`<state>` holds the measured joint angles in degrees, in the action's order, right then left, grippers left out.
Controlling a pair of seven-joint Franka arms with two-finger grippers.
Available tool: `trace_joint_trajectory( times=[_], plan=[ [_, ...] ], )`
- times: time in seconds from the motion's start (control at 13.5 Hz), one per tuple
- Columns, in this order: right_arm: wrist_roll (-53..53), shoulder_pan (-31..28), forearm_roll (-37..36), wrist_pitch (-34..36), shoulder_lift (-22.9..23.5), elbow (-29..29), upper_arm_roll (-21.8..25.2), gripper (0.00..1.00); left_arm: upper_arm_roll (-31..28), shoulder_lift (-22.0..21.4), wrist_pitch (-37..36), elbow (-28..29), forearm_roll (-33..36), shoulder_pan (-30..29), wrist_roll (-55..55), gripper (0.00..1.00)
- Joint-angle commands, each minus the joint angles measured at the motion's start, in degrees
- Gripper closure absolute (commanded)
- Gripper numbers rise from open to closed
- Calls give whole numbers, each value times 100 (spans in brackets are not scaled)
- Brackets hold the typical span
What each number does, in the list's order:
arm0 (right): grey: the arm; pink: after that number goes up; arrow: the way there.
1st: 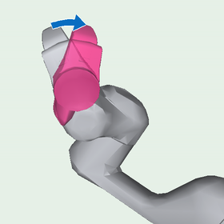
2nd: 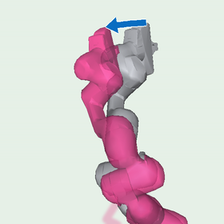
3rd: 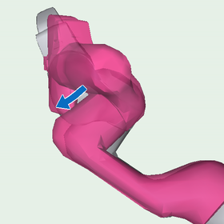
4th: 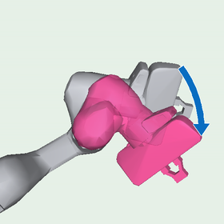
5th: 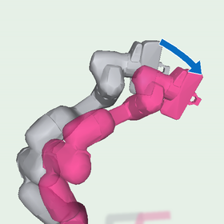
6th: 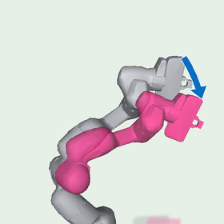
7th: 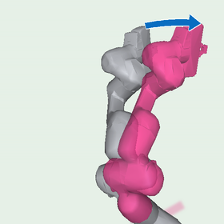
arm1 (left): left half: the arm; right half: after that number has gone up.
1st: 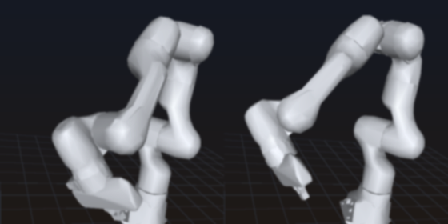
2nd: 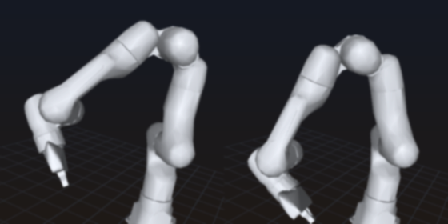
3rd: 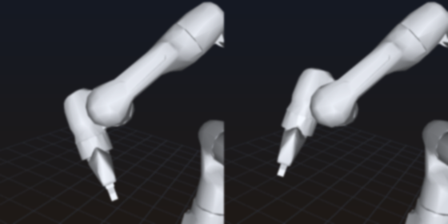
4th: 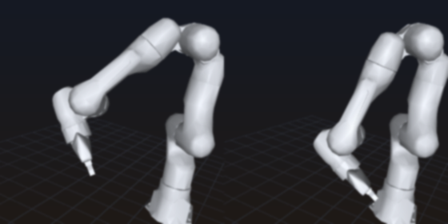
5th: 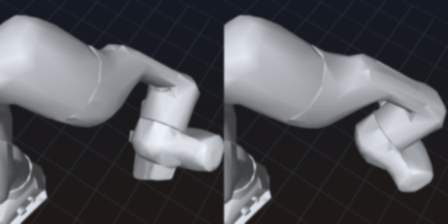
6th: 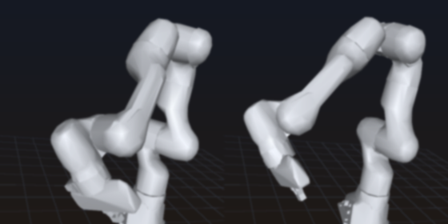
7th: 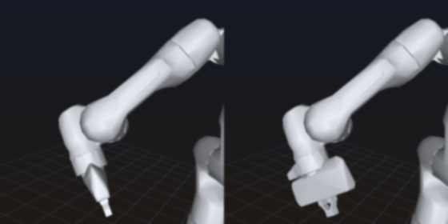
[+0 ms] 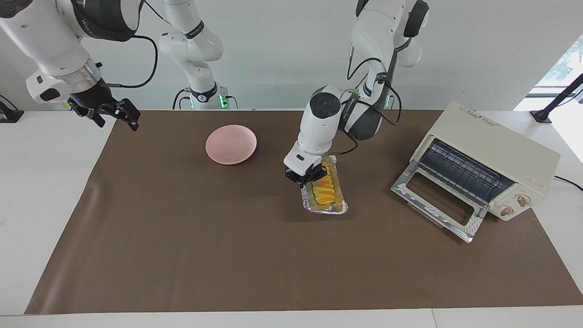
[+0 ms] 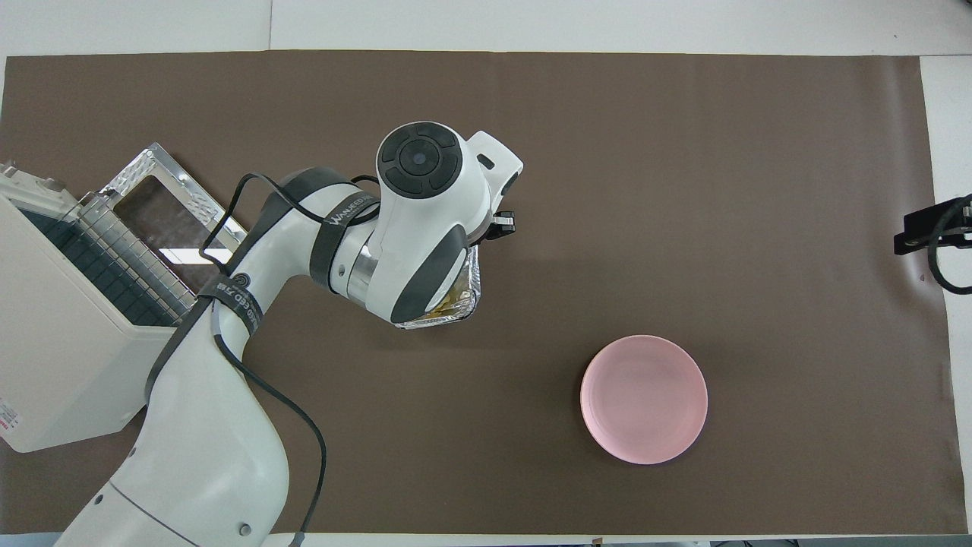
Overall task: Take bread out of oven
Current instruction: 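Pull the foil tray out and set it on the table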
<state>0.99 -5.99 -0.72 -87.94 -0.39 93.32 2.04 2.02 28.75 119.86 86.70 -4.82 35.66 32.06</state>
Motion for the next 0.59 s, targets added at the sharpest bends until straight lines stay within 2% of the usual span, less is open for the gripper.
trace_joint_trajectory(
  times=[0.0, 0.3, 0.37, 0.45, 0.52],
  plan=[
    [-108, -87, -60, -12, -120, 143, -63, 0, -87, 253, 458, 4, -151, 169, -420, 100],
    [-152, -96, -34, -12, -199, 266, -63, 0, -79, 324, 609, 136, -177, 503, -376, 100],
    [-152, -87, -16, -4, -199, 275, -72, 0, -87, 324, 618, 84, -229, 494, -315, 43],
    [-195, -52, -7, 5, -207, 283, -72, 0, -105, 333, 583, -56, -456, 512, -210, 0],
    [-413, -34, 1, 66, -260, 370, -81, 0, -105, 359, 513, -188, -589, 503, -131, 0]
  ],
)
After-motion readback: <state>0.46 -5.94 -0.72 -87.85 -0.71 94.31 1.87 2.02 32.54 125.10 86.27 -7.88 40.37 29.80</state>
